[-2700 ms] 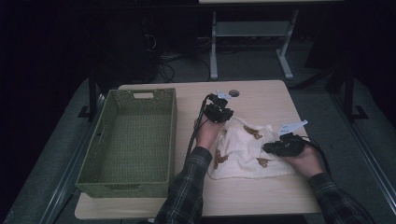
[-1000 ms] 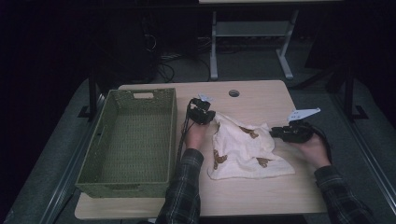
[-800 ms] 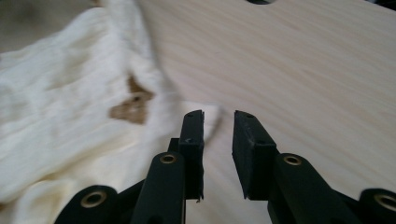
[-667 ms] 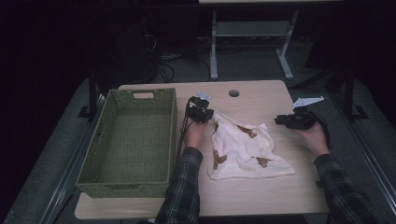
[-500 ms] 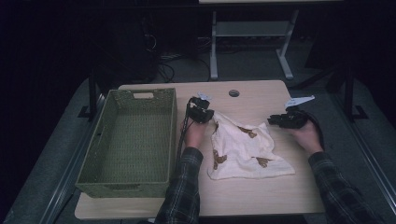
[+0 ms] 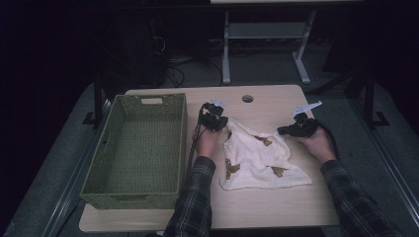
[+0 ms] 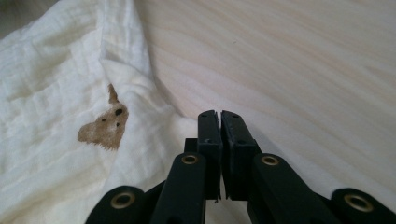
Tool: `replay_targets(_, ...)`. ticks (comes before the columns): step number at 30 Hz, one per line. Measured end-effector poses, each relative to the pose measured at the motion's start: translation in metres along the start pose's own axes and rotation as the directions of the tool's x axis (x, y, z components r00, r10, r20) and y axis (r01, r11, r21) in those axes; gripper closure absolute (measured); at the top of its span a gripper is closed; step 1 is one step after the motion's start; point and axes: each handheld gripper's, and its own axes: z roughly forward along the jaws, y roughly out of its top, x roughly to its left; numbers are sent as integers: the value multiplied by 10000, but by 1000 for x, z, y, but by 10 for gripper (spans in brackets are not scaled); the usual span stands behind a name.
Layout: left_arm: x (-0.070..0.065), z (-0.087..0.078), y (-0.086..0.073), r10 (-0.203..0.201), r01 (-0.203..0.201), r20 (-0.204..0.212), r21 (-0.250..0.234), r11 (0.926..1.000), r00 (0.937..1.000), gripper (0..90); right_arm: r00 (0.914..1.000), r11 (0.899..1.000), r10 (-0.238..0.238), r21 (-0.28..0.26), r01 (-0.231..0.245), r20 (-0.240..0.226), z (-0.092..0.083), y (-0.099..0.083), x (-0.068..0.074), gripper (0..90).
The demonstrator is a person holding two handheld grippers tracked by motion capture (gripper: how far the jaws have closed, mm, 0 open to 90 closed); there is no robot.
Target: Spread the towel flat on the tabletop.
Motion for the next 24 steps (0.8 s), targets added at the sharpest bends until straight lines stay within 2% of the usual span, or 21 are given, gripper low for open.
replay_targets(4,-1,-2,1,58,-58,-15,3,10000,10000,866,9986,9984,-35,-553,65,531,-18,4,0,880)
replay_targets(7,-2,-3,1,103,-103,30,-34,9999,9999,866,9960,9969,-29,-778,98,891,-37,9,-2,880)
replay_targets(8,-3,-3,2,98,-97,45,-50,9999,9999,866,9942,9957,-124,-904,221,1066,-42,11,-2,880)
replay_targets(11,-5,-3,3,123,-122,89,-114,9999,9999,866,9938,9936,-123,-1099,245,1106,-52,19,6,879)
replay_targets(14,-7,-3,3,174,-173,131,-125,9998,9998,866,9956,9903,-578,-1218,665,742,-48,25,26,879)
replay_targets(18,-8,-4,3,221,-219,161,-97,9997,9996,866,9938,9867,-1092,-1237,1058,-208,-28,26,58,879)
replay_targets(21,-7,-4,3,209,-208,164,-68,9998,9996,867,9811,9810,-1653,-1197,1530,-1003,-13,24,79,863)
replay_targets(22,-6,-4,3,213,-212,174,-68,9998,9996,866,9747,9778,-1833,-1265,1673,-1276,-10,24,84,823)
replay_targets(24,-5,-5,2,211,-210,167,-41,9998,9996,867,9710,9743,-1904,-1491,1689,-1442,-10,25,87,791)
